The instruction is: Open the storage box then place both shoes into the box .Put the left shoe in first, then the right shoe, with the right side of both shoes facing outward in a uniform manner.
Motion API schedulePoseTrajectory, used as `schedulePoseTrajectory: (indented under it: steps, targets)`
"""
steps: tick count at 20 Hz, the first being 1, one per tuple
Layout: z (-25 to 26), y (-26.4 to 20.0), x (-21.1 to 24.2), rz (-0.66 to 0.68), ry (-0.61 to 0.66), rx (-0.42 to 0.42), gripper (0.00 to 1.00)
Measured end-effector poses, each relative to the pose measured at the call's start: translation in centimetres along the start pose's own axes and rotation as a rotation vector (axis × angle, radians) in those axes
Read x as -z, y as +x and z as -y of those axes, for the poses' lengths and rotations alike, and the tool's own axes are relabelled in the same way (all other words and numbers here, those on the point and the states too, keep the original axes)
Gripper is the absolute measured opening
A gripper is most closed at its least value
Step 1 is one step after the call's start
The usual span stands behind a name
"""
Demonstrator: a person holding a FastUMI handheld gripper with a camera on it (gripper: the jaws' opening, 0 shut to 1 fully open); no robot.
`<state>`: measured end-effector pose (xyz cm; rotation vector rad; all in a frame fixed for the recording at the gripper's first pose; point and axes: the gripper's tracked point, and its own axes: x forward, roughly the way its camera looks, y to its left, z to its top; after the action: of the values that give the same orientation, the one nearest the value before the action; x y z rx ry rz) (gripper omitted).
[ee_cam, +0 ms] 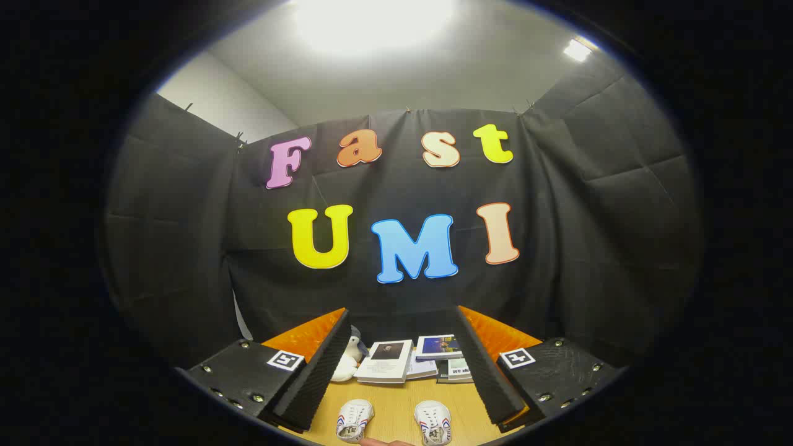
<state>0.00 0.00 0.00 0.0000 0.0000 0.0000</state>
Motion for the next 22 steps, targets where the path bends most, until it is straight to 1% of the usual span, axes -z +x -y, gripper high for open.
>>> schedulePoseTrajectory:
  steps: [12,19,22]
  targets:
    - [1.6,3.1,1.0,-0.023,0.003,-0.011,0.99]
    - [1.3,4.8,2.0,-0.04,0.01,-0.041,0.99]
    - [0.6,6.0,3.7,-0.073,0.025,-0.07,0.99]
